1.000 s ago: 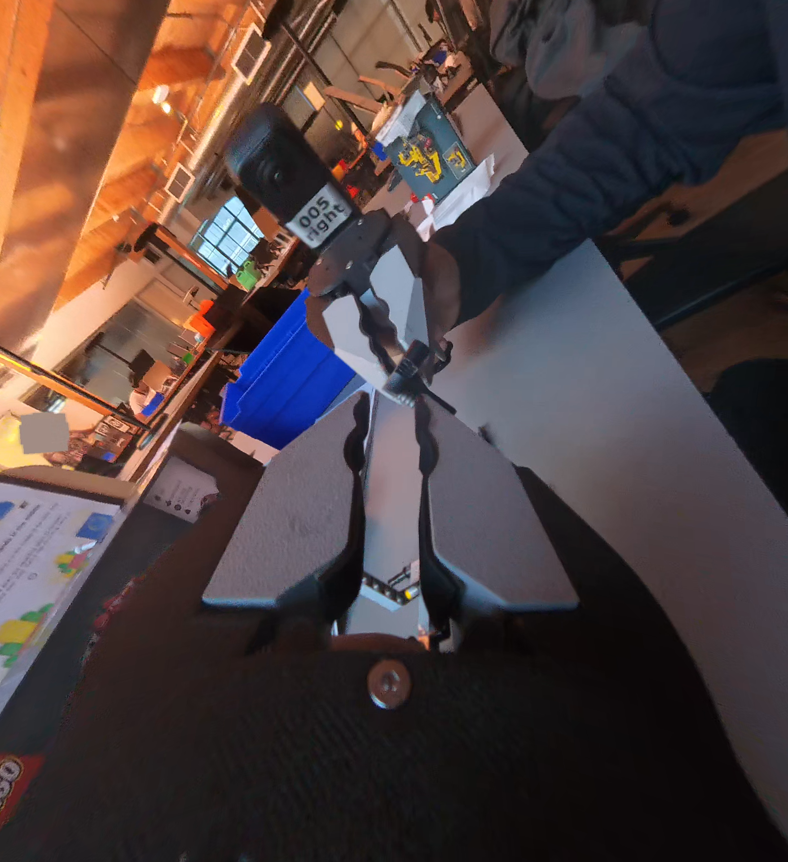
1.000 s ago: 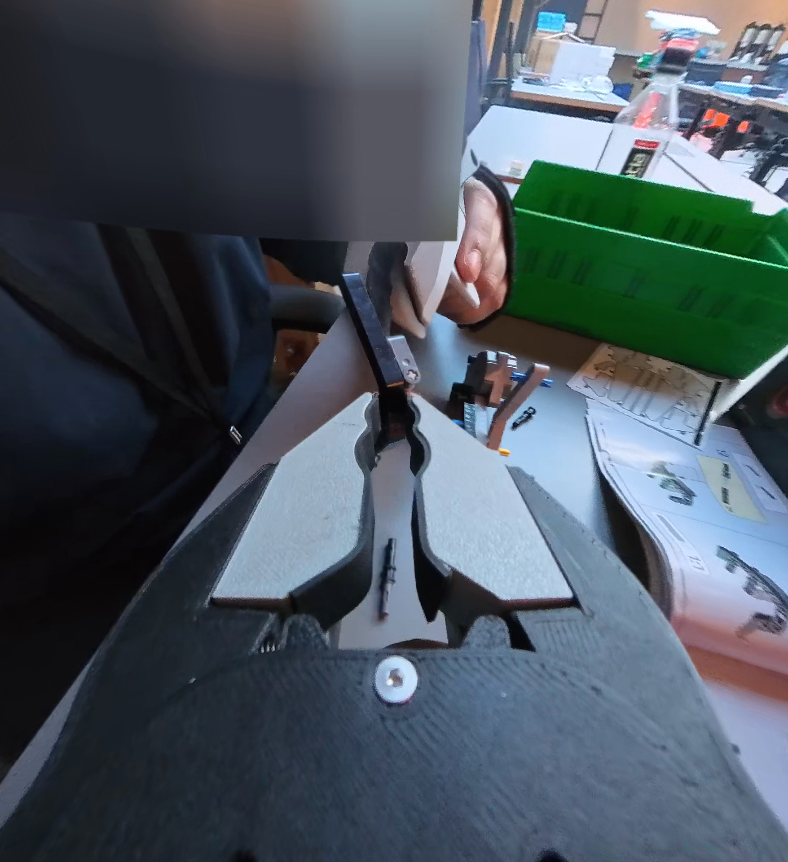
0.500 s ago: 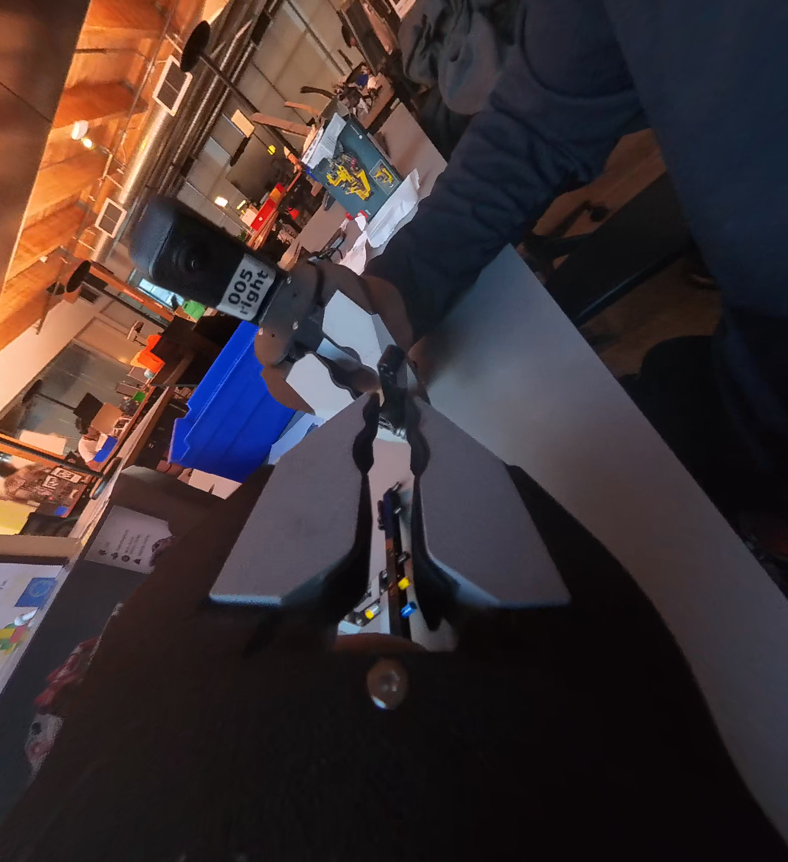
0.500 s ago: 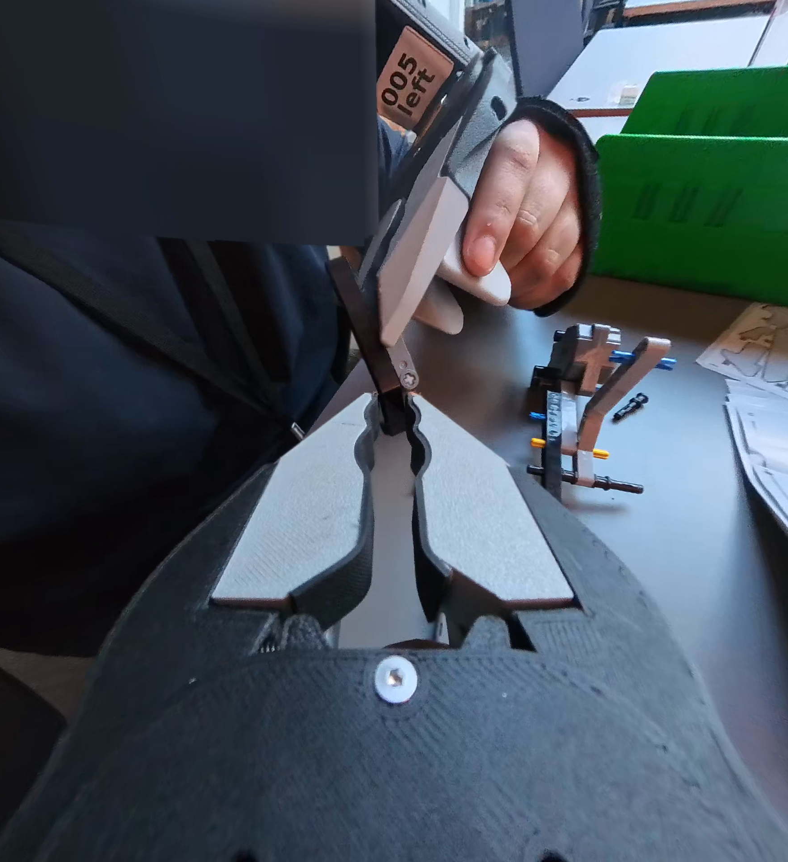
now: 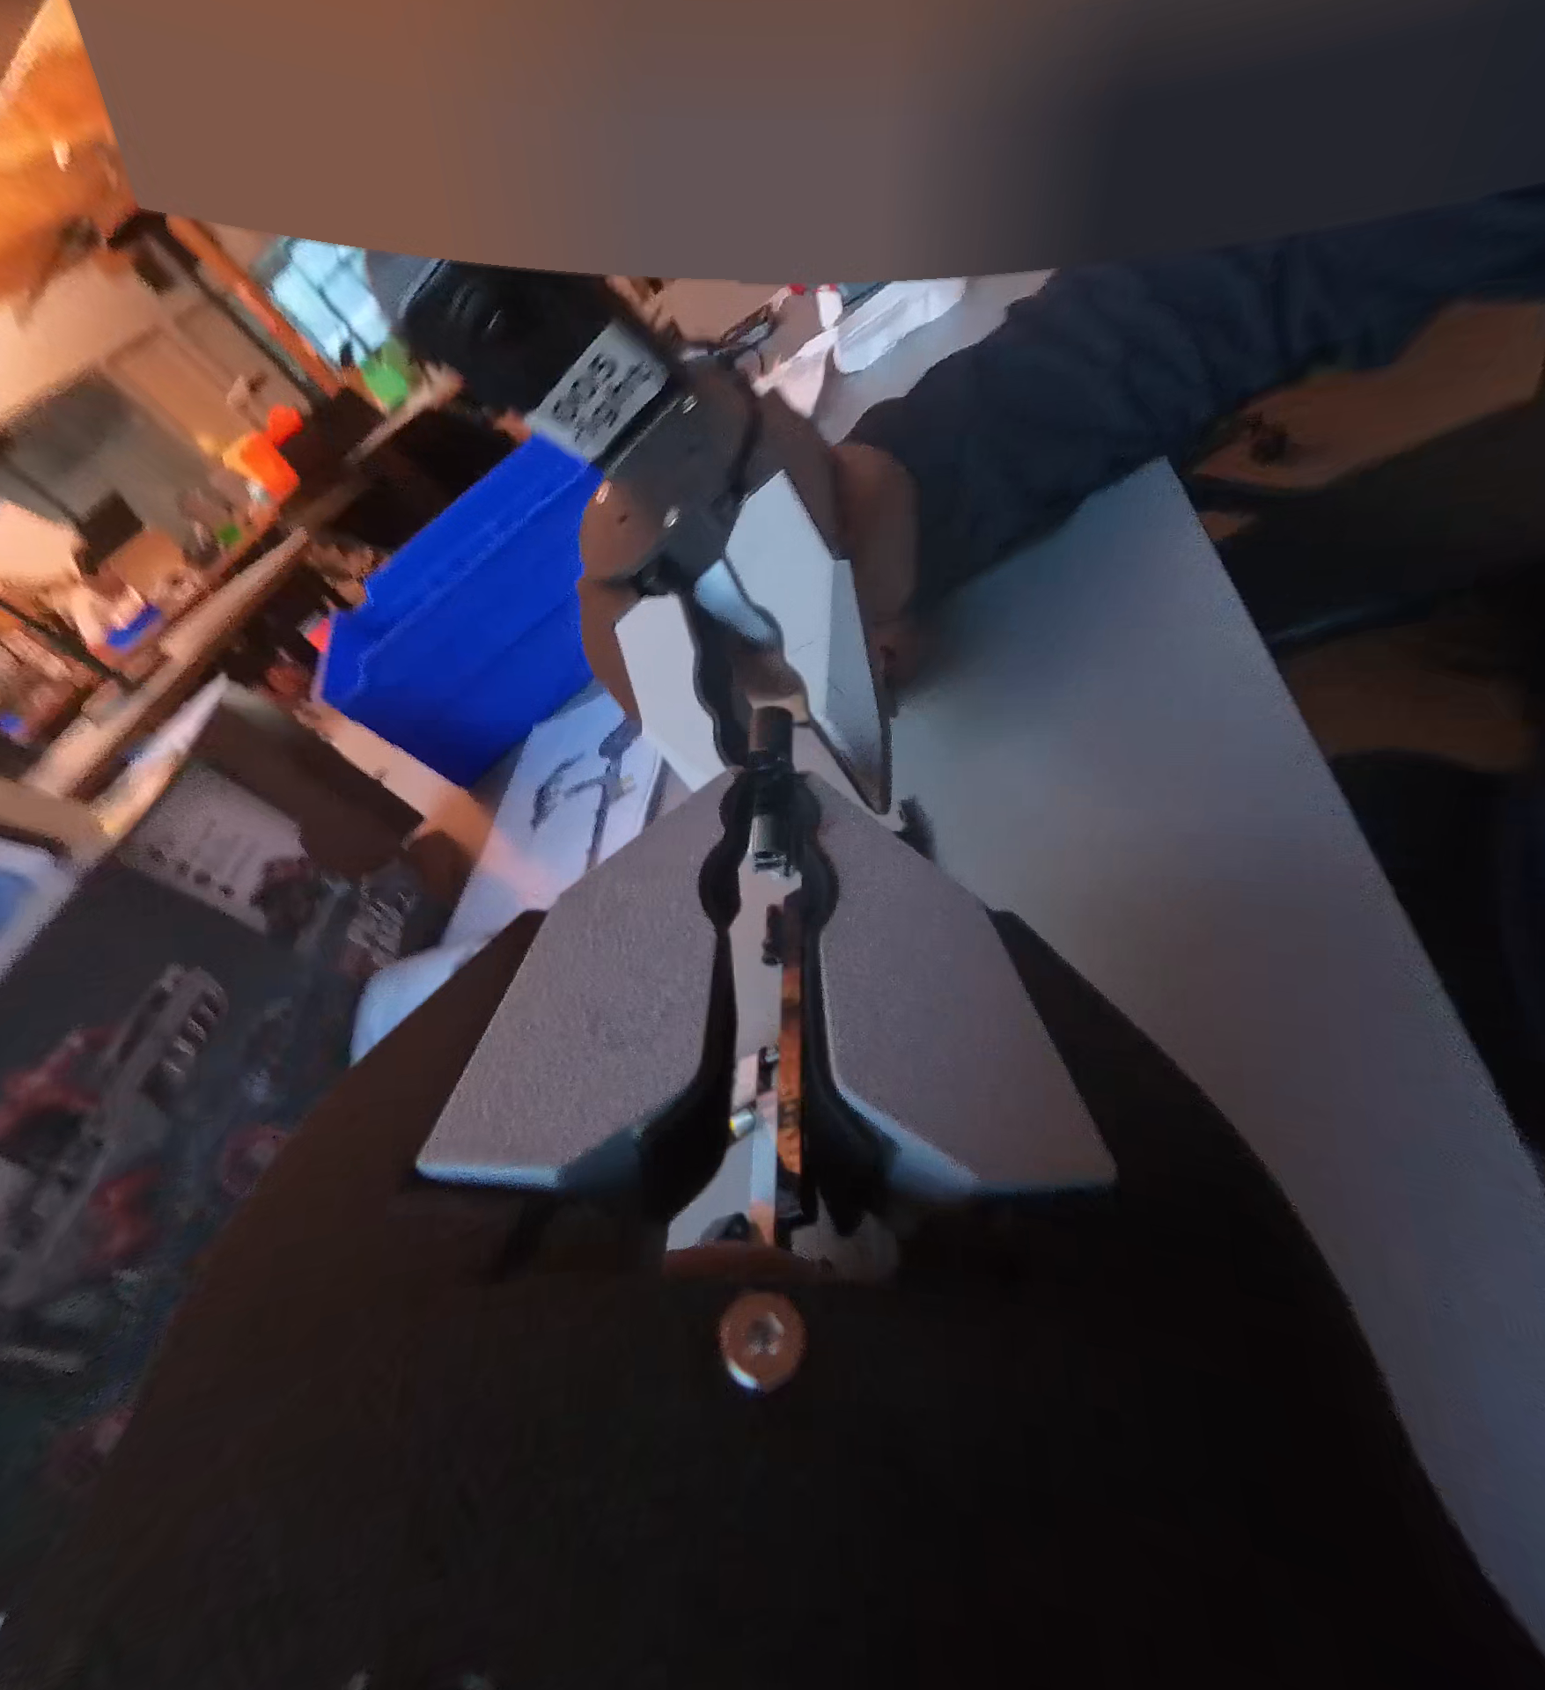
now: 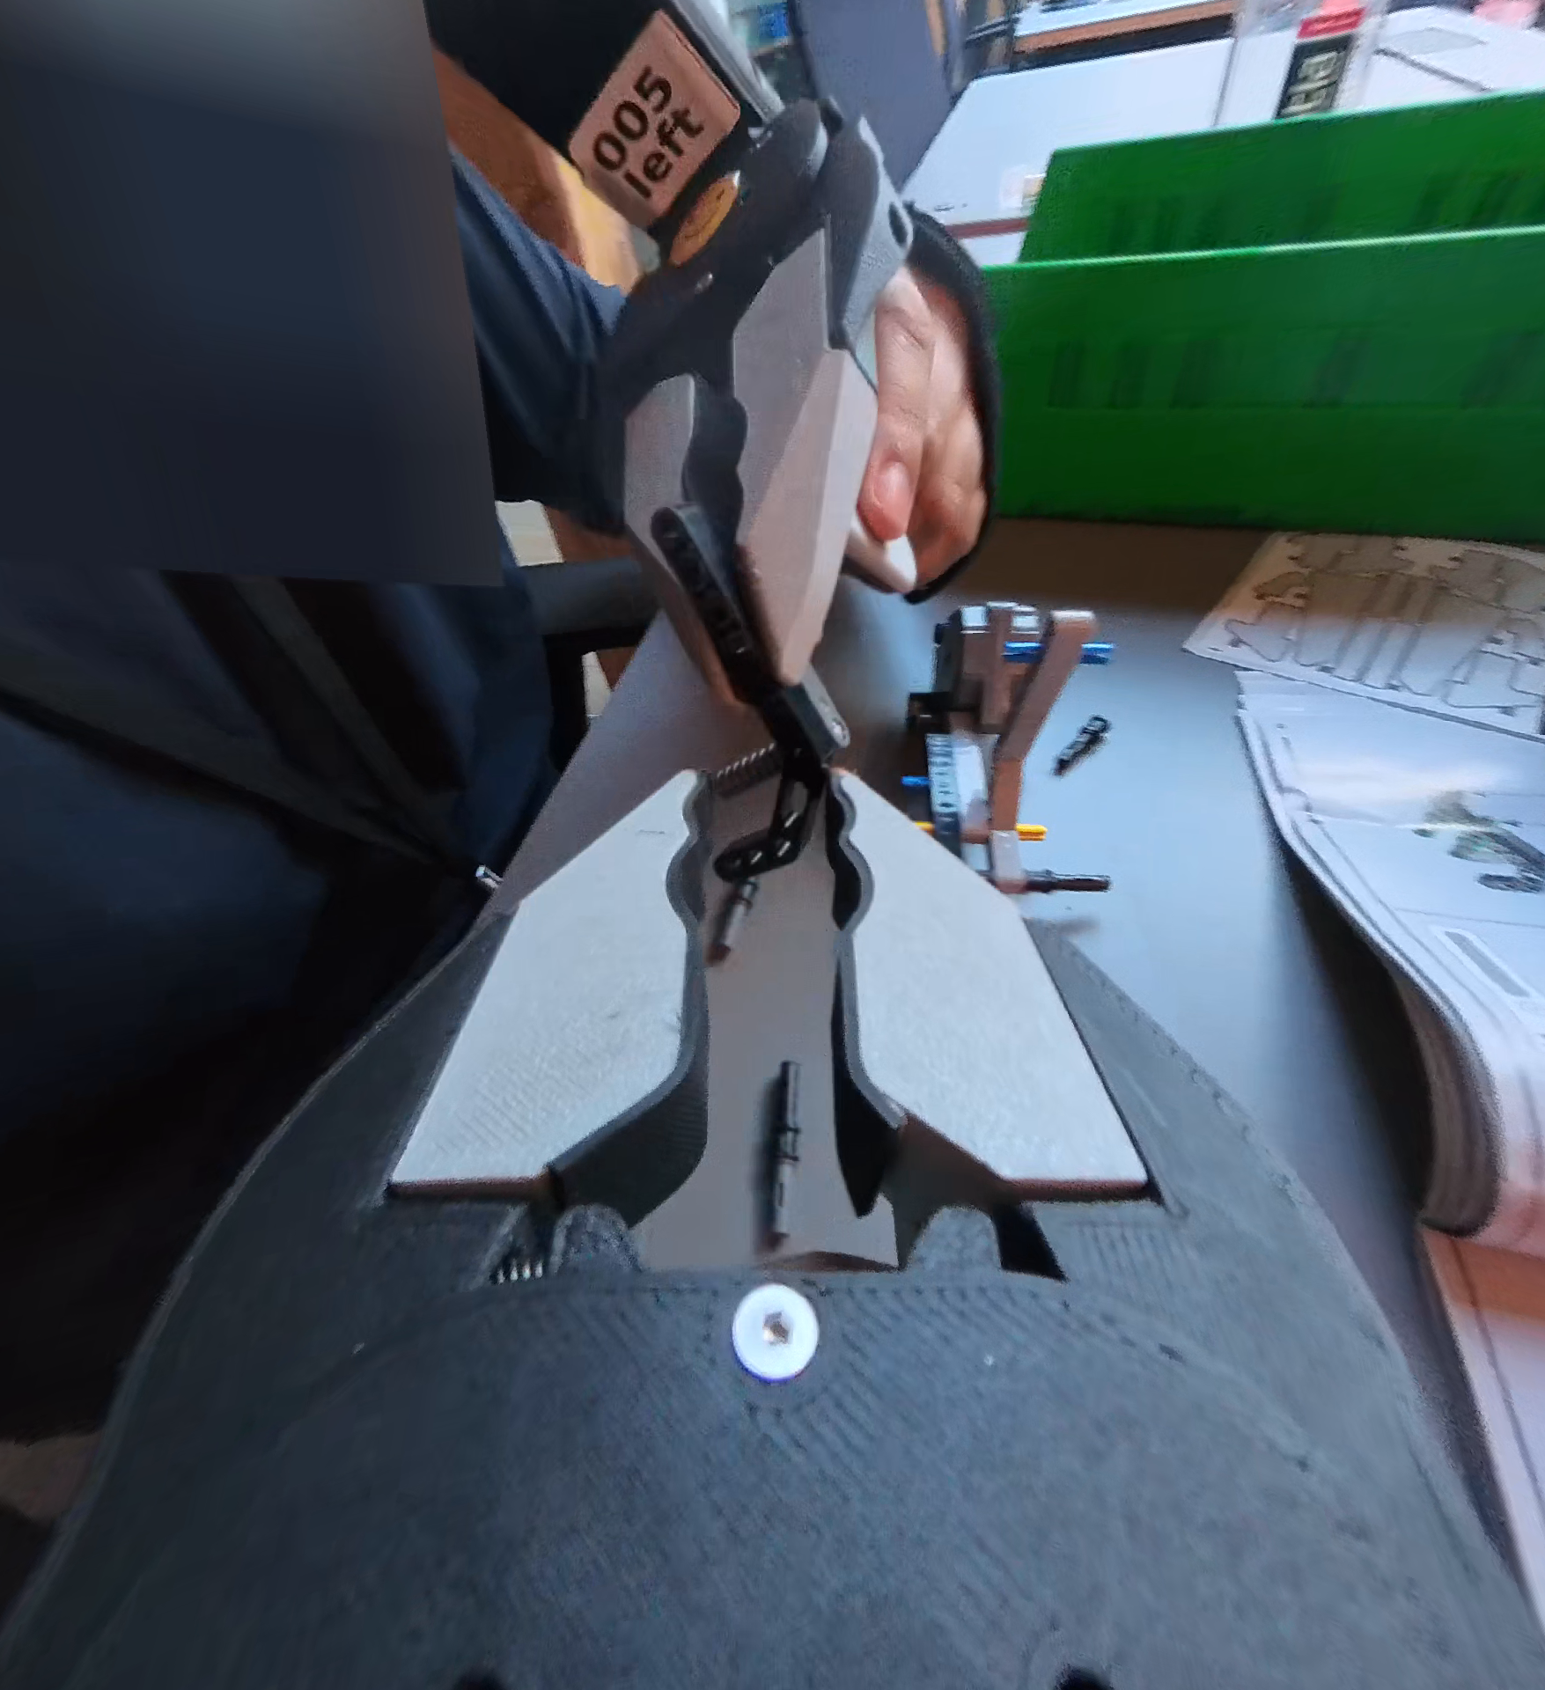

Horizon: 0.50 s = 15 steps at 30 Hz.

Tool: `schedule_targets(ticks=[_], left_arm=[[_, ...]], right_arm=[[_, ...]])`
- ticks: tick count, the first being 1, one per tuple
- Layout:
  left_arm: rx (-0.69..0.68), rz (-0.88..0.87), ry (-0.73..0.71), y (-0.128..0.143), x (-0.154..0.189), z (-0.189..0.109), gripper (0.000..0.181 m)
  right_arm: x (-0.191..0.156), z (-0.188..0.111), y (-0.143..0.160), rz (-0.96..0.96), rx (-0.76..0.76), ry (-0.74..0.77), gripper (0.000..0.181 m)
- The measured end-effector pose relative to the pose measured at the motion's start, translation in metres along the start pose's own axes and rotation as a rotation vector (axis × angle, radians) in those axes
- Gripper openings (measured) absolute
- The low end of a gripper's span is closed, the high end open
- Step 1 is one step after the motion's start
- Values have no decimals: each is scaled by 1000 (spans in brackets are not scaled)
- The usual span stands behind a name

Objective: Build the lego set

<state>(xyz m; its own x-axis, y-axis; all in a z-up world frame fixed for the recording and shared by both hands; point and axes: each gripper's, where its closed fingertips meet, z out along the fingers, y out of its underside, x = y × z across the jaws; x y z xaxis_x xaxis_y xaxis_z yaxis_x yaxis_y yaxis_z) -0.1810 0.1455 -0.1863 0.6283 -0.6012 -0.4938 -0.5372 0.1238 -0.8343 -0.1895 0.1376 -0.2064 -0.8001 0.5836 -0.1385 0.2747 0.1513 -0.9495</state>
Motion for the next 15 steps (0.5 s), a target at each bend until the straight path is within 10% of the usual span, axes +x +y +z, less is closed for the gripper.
schedule_targets(ticks=[7,15], left_arm=[[-30,-422,90,13,-15,3,4],[-142,-455,120,31,-8,9,4]], right_arm=[[21,-14,-10,-26,54,133,19],[24,-20,-35,-87,159,224,20]])
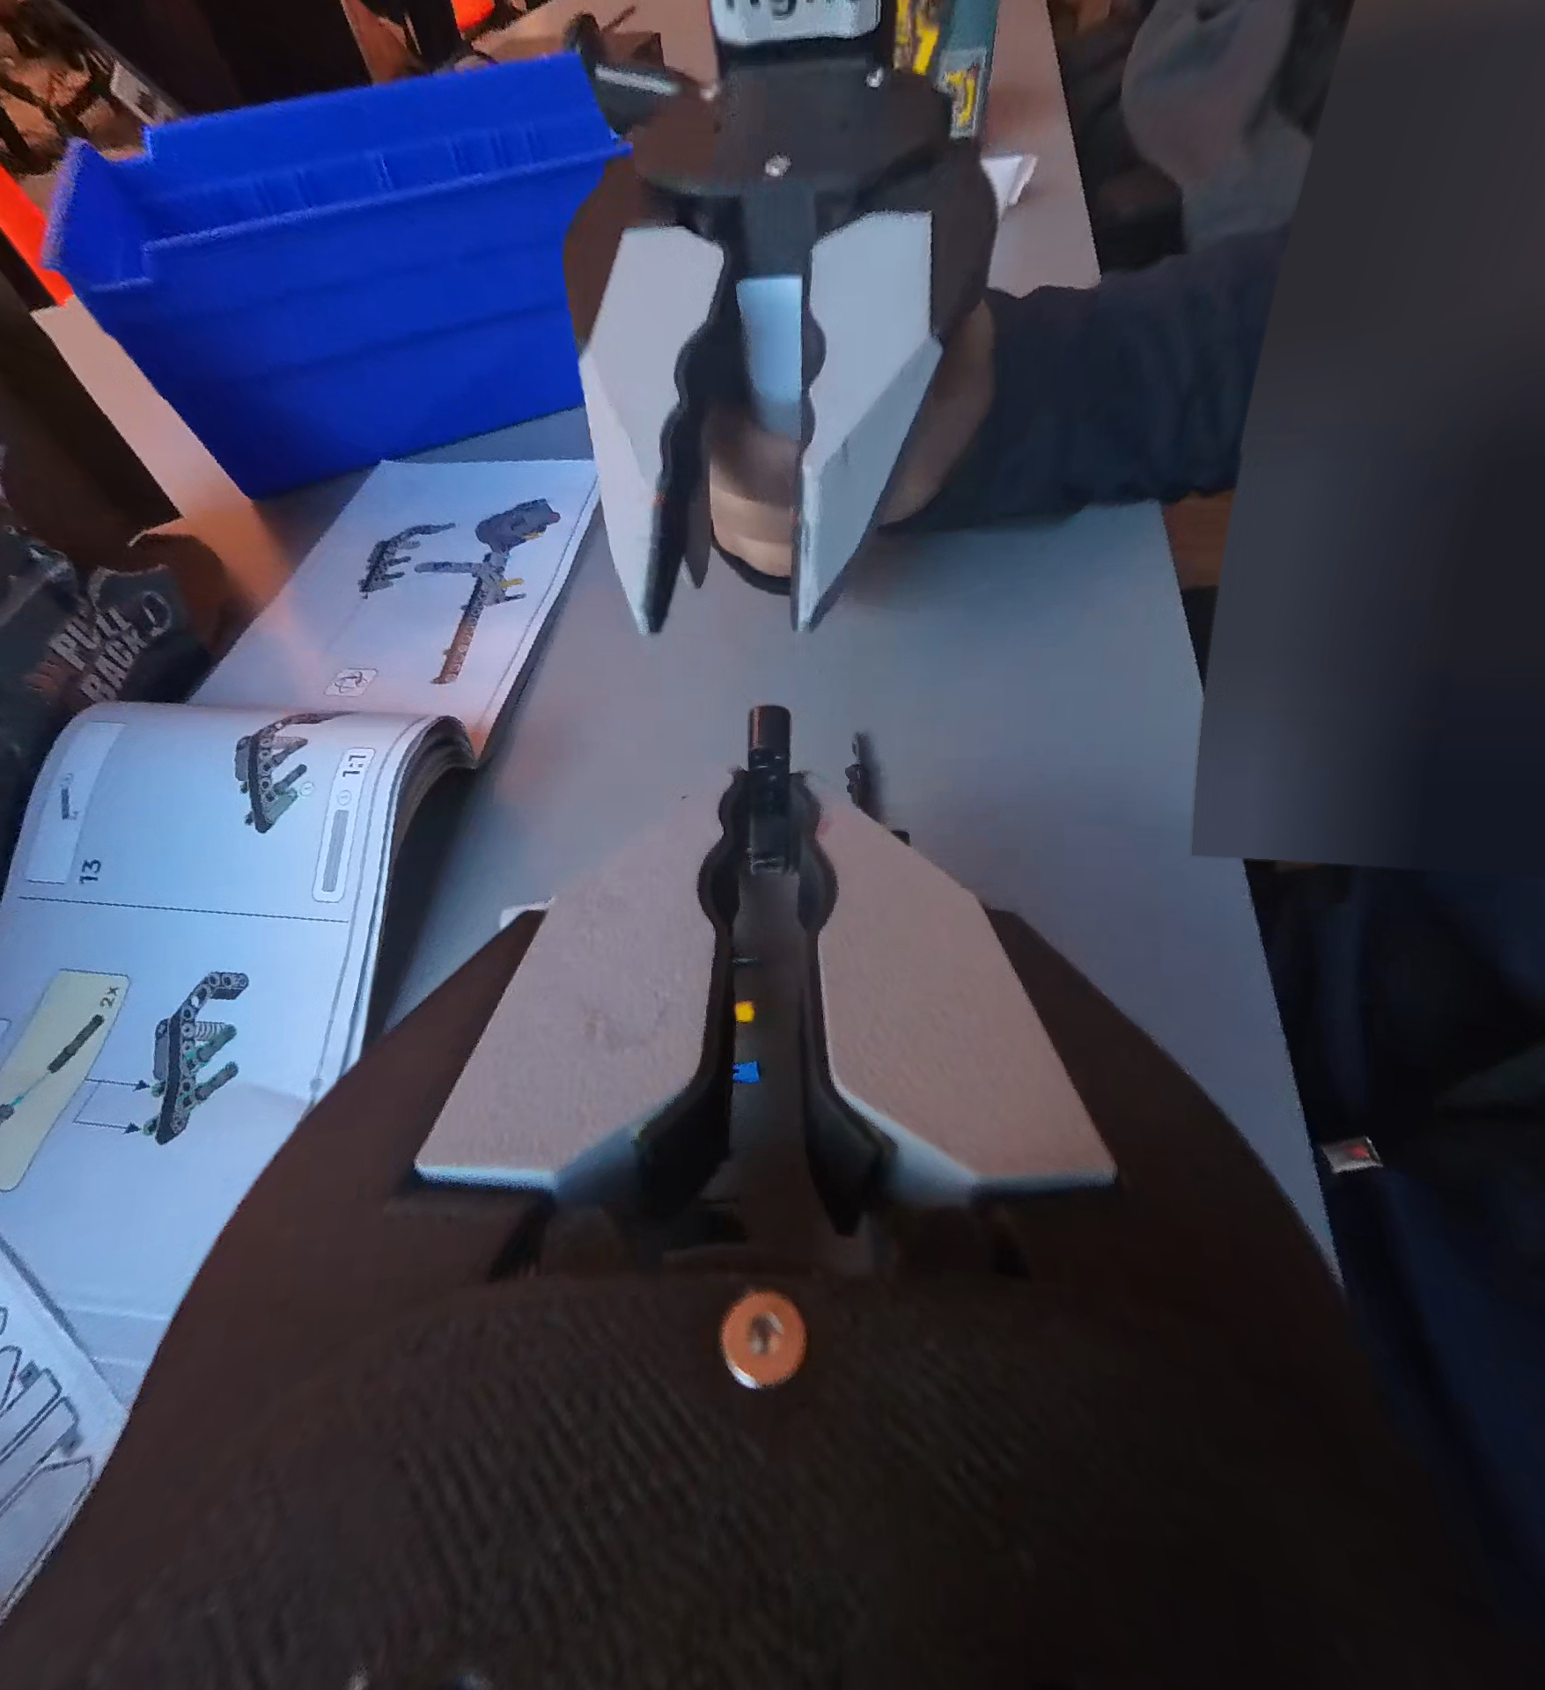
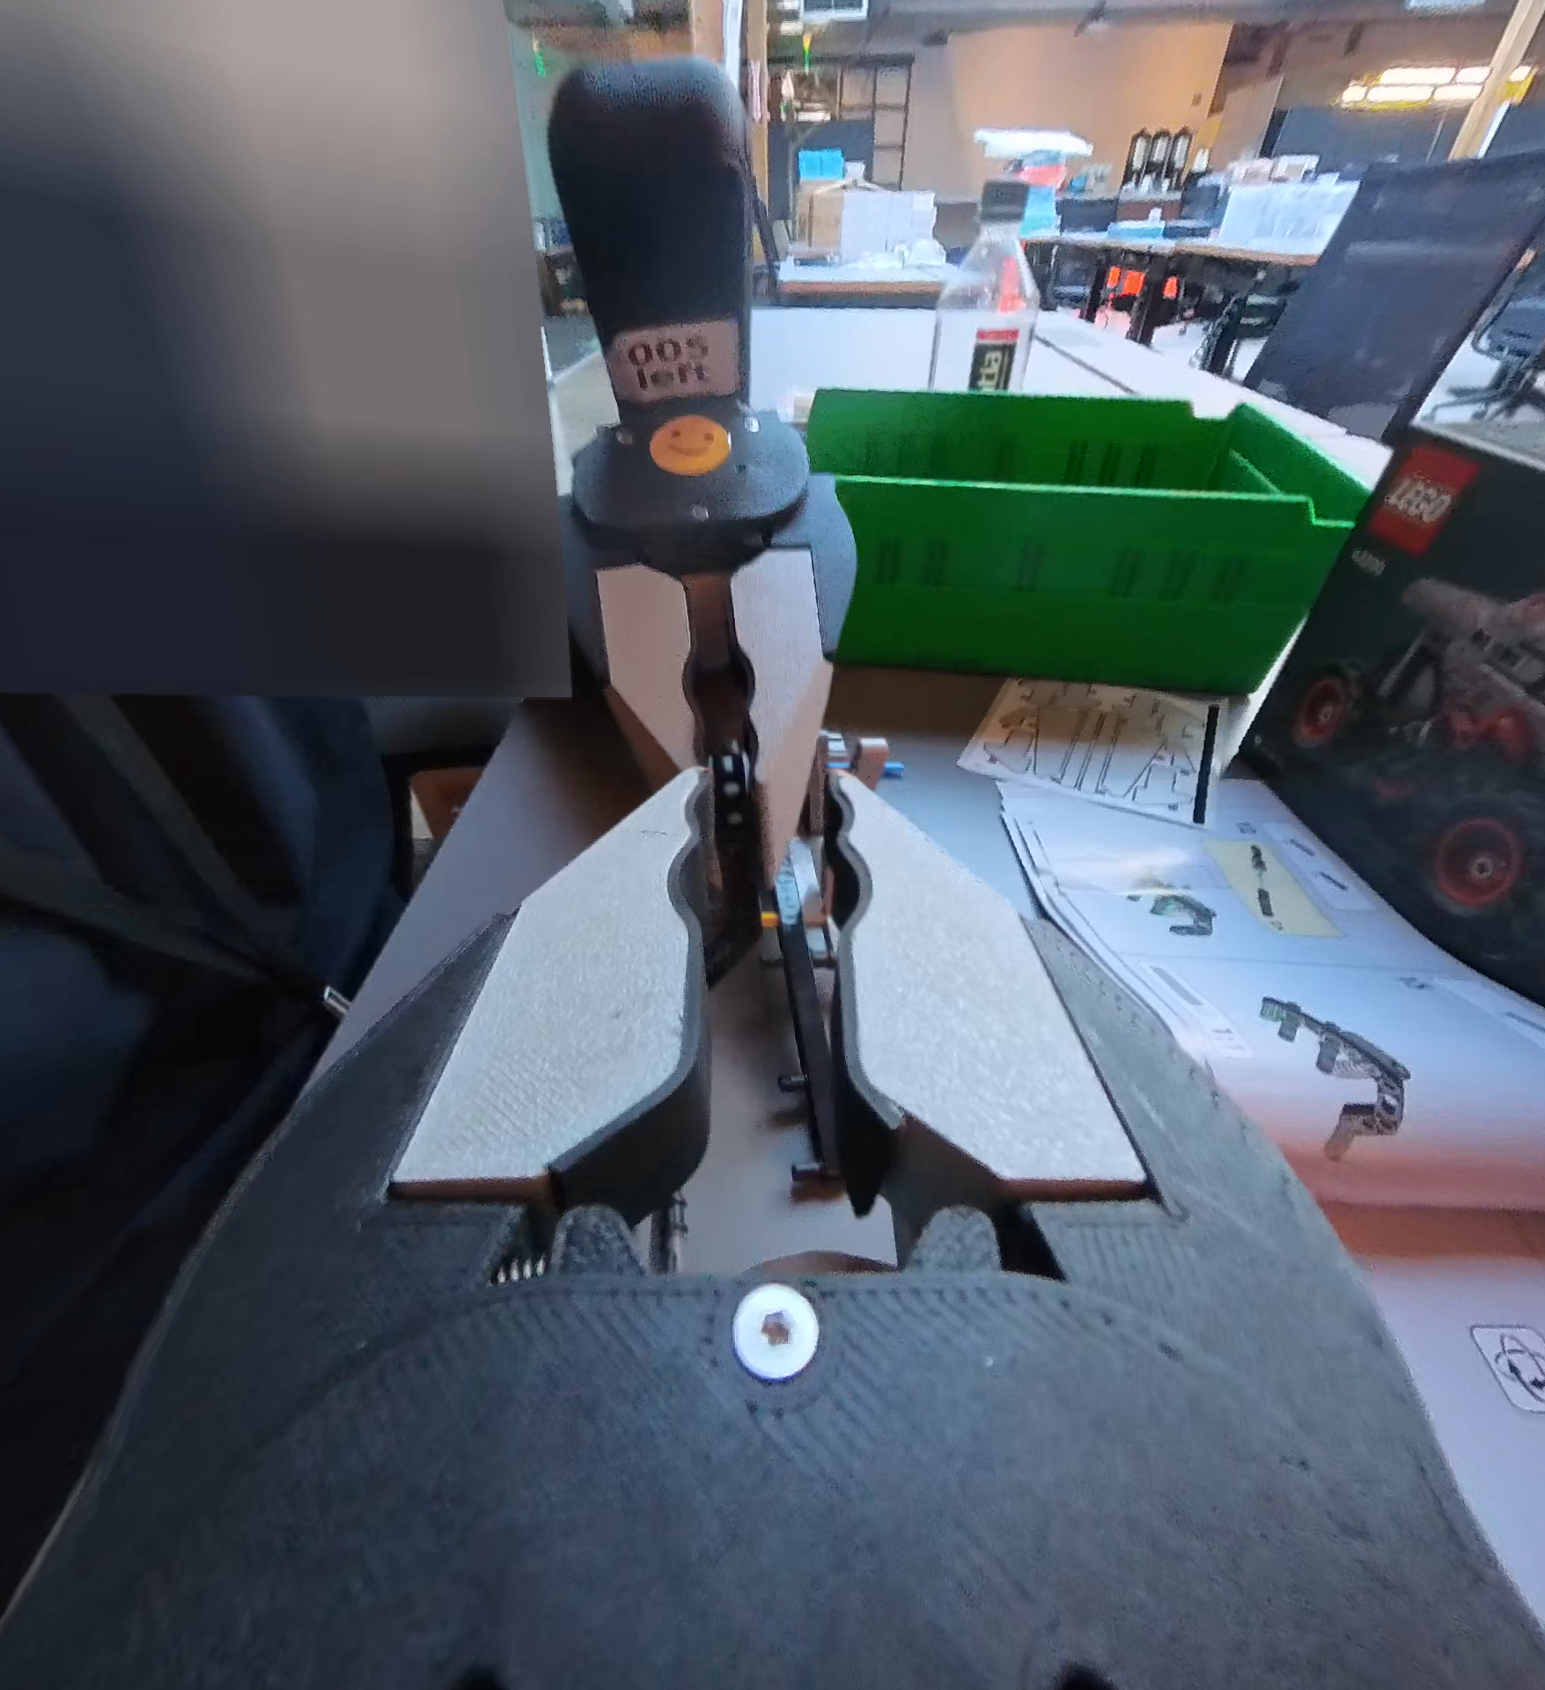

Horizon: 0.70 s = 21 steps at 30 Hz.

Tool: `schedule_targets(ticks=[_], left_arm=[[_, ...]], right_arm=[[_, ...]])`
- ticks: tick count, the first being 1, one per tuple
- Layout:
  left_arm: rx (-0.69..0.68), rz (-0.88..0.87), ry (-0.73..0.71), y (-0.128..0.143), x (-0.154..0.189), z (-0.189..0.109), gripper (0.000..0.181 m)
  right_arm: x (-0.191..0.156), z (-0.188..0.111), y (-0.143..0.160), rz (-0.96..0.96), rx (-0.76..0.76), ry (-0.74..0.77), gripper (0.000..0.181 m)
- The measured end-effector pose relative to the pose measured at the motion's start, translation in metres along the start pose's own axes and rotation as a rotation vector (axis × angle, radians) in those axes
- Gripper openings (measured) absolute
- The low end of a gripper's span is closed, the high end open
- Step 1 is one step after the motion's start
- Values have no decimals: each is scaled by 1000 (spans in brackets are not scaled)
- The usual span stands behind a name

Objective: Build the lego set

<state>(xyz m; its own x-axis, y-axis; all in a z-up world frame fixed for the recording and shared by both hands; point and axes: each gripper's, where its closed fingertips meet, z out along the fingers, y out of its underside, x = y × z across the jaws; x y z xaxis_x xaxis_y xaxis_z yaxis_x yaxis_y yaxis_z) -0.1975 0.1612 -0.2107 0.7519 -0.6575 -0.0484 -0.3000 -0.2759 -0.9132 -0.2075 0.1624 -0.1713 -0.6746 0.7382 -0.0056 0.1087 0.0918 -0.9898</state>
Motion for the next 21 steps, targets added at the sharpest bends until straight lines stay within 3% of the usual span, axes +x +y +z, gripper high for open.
schedule_targets(ticks=[8,10,21], left_arm=[[-26,19,26,4,8,6,5],[-35,40,29,5,11,8,5],[18,68,15,-2,9,1,4]], right_arm=[[-15,19,16,-81,-110,-8,12],[-19,21,17,-73,-110,-31,4],[-16,9,9,-15,-57,-53,4]])
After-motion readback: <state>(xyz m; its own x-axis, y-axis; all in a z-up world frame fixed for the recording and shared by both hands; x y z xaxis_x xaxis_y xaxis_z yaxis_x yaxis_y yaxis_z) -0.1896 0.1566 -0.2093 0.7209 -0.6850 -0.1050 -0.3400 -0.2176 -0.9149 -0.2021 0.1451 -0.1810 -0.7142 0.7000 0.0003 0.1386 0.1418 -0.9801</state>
